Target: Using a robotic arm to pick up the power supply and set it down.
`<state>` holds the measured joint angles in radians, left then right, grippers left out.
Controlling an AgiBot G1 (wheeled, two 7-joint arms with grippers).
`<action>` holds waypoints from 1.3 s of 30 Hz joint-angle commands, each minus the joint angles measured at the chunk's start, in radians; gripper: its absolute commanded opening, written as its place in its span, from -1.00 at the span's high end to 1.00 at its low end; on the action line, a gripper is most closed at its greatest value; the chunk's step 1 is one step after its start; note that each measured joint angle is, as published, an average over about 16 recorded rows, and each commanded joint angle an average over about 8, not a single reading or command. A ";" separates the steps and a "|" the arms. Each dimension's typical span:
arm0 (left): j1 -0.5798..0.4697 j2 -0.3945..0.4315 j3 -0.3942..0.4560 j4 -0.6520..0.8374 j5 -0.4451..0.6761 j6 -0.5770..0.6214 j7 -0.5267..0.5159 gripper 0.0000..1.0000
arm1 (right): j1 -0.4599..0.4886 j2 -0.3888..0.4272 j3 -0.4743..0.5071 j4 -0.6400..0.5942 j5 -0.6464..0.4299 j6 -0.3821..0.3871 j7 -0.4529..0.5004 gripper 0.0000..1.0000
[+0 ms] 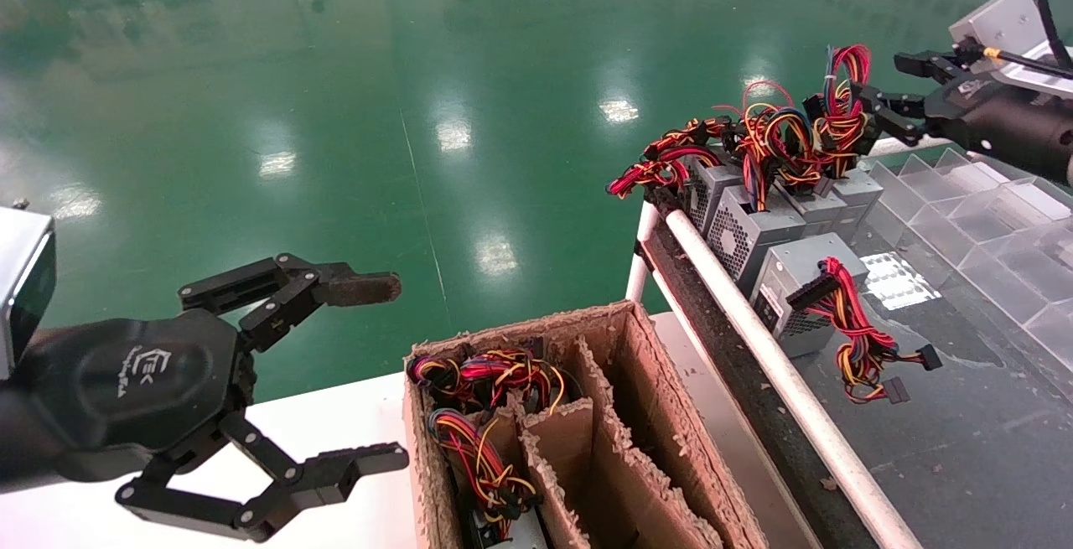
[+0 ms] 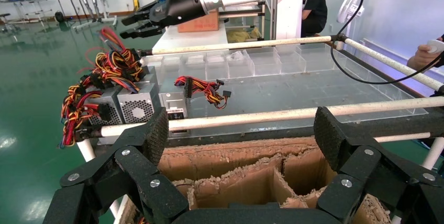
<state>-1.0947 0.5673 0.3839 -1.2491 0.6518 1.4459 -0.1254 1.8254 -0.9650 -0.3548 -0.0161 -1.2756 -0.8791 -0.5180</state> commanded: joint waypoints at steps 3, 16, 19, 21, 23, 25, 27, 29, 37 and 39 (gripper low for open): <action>0.000 0.000 0.000 0.000 0.000 0.000 0.000 -1.00 | 0.009 0.020 -0.009 -0.001 -0.013 -0.043 0.019 -1.00; 0.000 0.000 0.000 0.000 0.000 0.000 0.000 -1.00 | 0.054 0.095 0.068 0.035 0.105 -0.285 0.125 -1.00; 0.000 0.000 0.000 0.000 0.000 0.000 0.000 -1.00 | 0.032 0.108 0.075 0.082 0.132 -0.313 0.151 -1.00; 0.000 0.000 0.000 0.000 0.000 0.000 0.000 -1.00 | 0.005 0.117 0.075 0.123 0.146 -0.323 0.170 -1.00; 0.000 0.000 0.000 0.000 0.000 0.000 0.000 -1.00 | -0.022 0.125 0.075 0.165 0.160 -0.334 0.189 -1.00; 0.000 0.000 0.000 0.000 0.000 0.000 0.000 -1.00 | -0.050 0.134 0.075 0.209 0.175 -0.345 0.209 -1.00; 0.000 0.000 0.000 0.000 0.000 0.000 0.000 -1.00 | -0.078 0.143 0.075 0.252 0.189 -0.355 0.228 -1.00; 0.000 0.000 0.000 0.000 0.000 0.000 0.000 -1.00 | -0.105 0.151 0.075 0.294 0.204 -0.366 0.248 -1.00; 0.000 0.000 0.000 0.000 0.000 0.000 0.000 -1.00 | -0.216 0.186 0.075 0.467 0.262 -0.409 0.326 -1.00; 0.000 0.000 0.000 0.000 0.000 0.000 0.000 -1.00 | -0.243 0.195 0.075 0.510 0.277 -0.420 0.346 -1.00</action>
<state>-1.0944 0.5672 0.3839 -1.2488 0.6515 1.4455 -0.1253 1.5822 -0.7704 -0.2795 0.4934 -0.9988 -1.2986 -0.1723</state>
